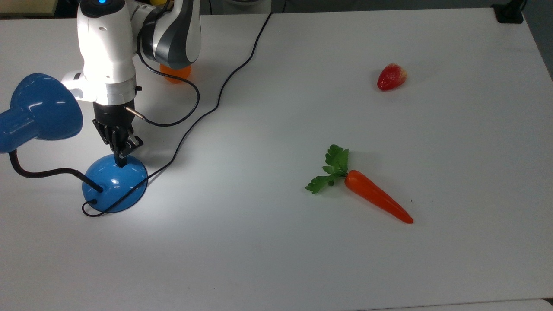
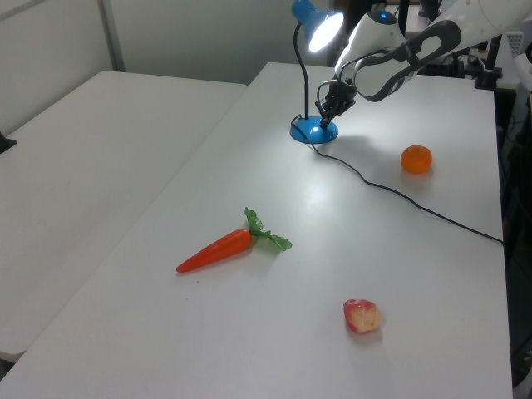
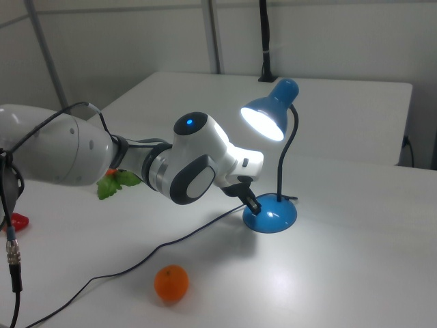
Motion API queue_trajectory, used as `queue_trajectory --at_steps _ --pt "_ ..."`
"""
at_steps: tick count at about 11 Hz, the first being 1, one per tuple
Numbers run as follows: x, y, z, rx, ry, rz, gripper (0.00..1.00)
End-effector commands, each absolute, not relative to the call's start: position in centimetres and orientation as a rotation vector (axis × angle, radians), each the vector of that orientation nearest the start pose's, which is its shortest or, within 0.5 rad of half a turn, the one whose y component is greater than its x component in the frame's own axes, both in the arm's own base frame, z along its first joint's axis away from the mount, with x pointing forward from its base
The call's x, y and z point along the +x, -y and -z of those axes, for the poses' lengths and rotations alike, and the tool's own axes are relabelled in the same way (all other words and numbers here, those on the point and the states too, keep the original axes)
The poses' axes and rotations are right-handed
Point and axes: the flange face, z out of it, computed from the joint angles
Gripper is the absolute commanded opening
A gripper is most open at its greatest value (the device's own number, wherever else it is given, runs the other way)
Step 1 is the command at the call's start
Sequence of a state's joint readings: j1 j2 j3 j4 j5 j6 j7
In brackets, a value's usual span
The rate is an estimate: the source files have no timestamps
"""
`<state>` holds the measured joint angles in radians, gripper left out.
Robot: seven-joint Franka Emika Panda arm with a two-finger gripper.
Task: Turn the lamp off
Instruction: 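Press down on the lamp base switch with the closed gripper fingers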
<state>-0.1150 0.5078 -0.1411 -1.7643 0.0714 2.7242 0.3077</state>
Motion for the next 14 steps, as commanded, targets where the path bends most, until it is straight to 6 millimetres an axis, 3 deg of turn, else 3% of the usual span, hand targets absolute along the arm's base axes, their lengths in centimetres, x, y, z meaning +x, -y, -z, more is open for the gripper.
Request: queue_trajectory --at_steps 1,5,9,14 --pt "67.9 16.9 -33.2 -2.933 -0.908 0.739 0.00" --pt "67.9 16.8 -32.5 -2.940 -0.902 0.725 0.00" --pt "67.2 16.3 -30.2 -2.965 -0.891 0.666 0.00" --pt "66.4 15.7 -28.8 -2.984 -0.877 0.614 0.00"
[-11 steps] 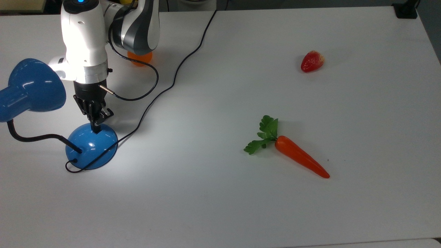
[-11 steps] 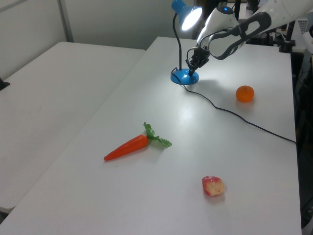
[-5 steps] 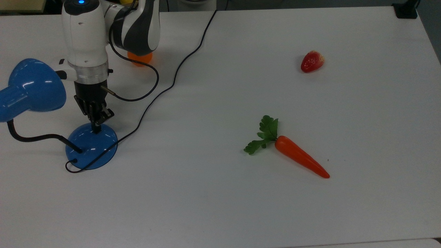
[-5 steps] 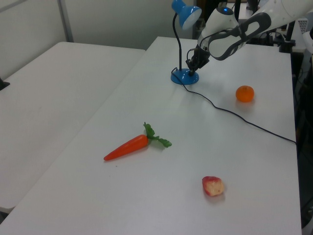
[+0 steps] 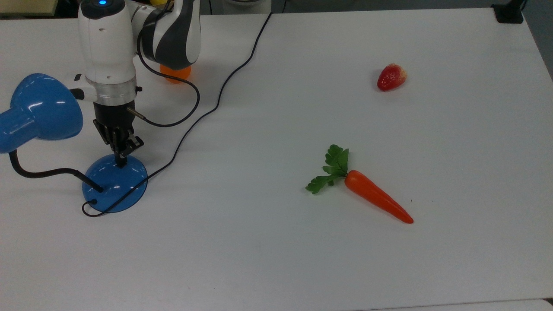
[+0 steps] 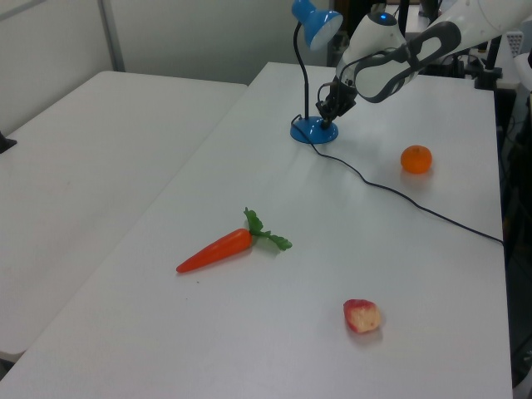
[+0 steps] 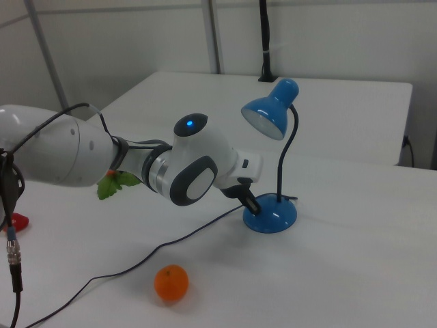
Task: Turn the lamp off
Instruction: 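Press down on the lamp base switch with the closed gripper fingers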
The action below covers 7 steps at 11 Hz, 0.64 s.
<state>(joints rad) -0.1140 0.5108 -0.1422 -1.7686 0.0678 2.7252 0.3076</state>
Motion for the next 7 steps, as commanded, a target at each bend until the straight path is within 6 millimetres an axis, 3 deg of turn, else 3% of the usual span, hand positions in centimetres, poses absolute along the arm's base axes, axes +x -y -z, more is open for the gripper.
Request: queue_trajectory --at_steps 1,7 --pt "66.3 15.7 -28.5 -2.993 -0.865 0.600 0.00" --pt "65.6 15.5 -27.5 -3.009 -0.852 0.553 0.00"
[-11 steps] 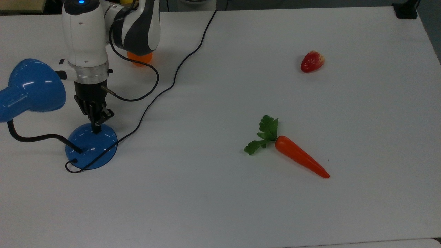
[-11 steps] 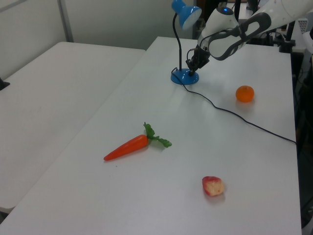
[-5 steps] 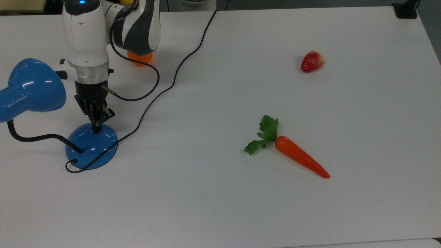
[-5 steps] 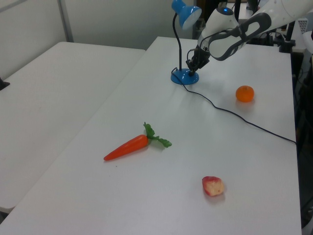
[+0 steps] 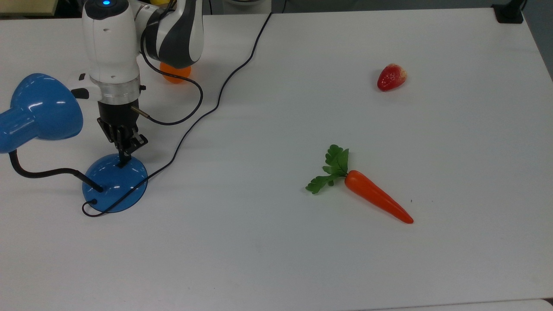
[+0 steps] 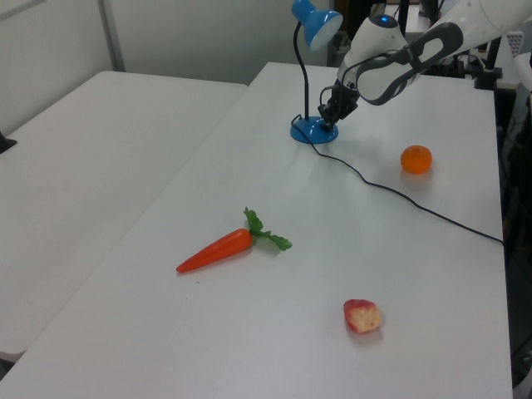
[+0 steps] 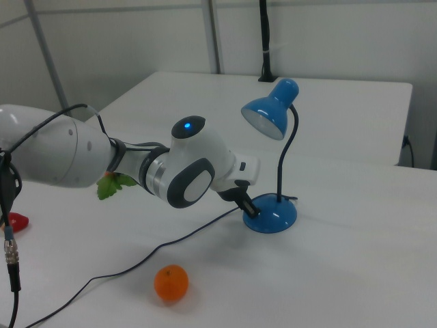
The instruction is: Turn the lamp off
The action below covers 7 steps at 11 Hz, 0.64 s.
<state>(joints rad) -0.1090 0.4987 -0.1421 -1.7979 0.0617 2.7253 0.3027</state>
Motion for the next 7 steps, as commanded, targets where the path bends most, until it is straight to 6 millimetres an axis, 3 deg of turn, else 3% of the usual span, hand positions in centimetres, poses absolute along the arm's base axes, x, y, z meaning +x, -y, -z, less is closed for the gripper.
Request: queue_trajectory --at_steps 1,4,7 --pt "65.6 15.6 -27.6 -3.008 -0.852 0.555 0.00" --pt "65.7 15.6 -29.7 -2.996 -0.861 0.568 0.00" --pt "64.1 15.1 -32.8 -3.033 -0.807 0.352 0.00"
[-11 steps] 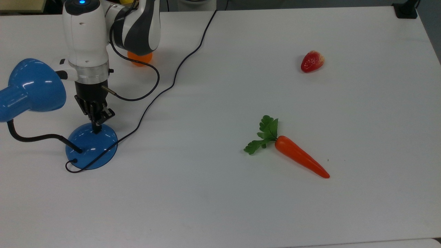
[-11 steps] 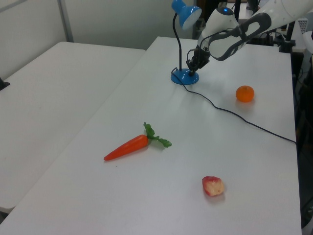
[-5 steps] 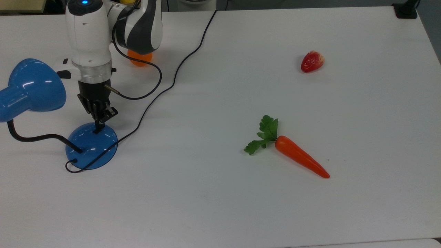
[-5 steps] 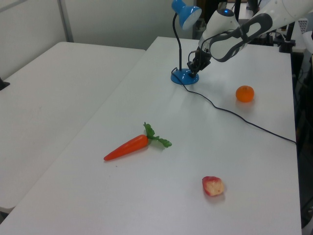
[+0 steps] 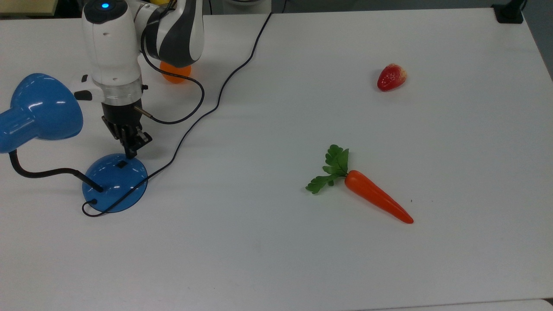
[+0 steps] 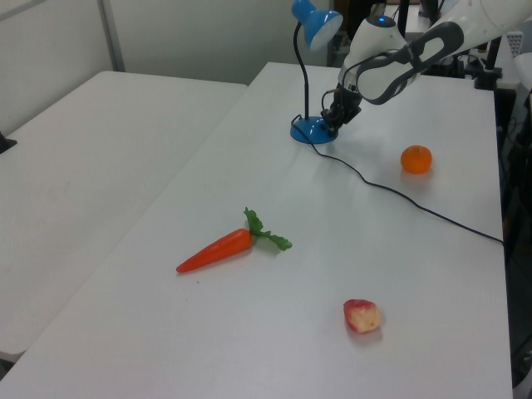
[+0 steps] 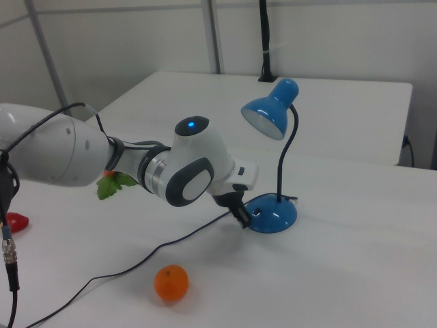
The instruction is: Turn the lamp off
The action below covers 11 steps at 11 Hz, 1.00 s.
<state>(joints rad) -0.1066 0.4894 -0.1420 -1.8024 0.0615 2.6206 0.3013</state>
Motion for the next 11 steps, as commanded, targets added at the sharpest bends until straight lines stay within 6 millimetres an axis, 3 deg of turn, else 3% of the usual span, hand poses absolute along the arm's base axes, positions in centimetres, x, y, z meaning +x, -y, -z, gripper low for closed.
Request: queue_trajectory --at_steps 1,4,6,7,8,9,10,11 --pt "63.6 14.9 -34.0 -3.037 -0.788 0.309 0.00" --pt "62.3 14.7 -38.2 -3.018 -0.778 0.247 0.00" --pt "60.4 14.8 -42.0 -3.045 -0.646 0.166 0.03" --pt "59.5 14.6 -44.1 -3.055 -0.578 0.146 0.15" --pt "58.2 14.3 -45.7 -3.061 -0.529 0.118 0.39" --pt "56.8 14.1 -47.6 -3.065 -0.490 0.123 0.76" --pt "55.2 13.9 -49.3 -3.070 -0.449 0.150 1.00" --pt "53.7 14.1 -50.8 -3.070 -0.422 0.185 1.00"
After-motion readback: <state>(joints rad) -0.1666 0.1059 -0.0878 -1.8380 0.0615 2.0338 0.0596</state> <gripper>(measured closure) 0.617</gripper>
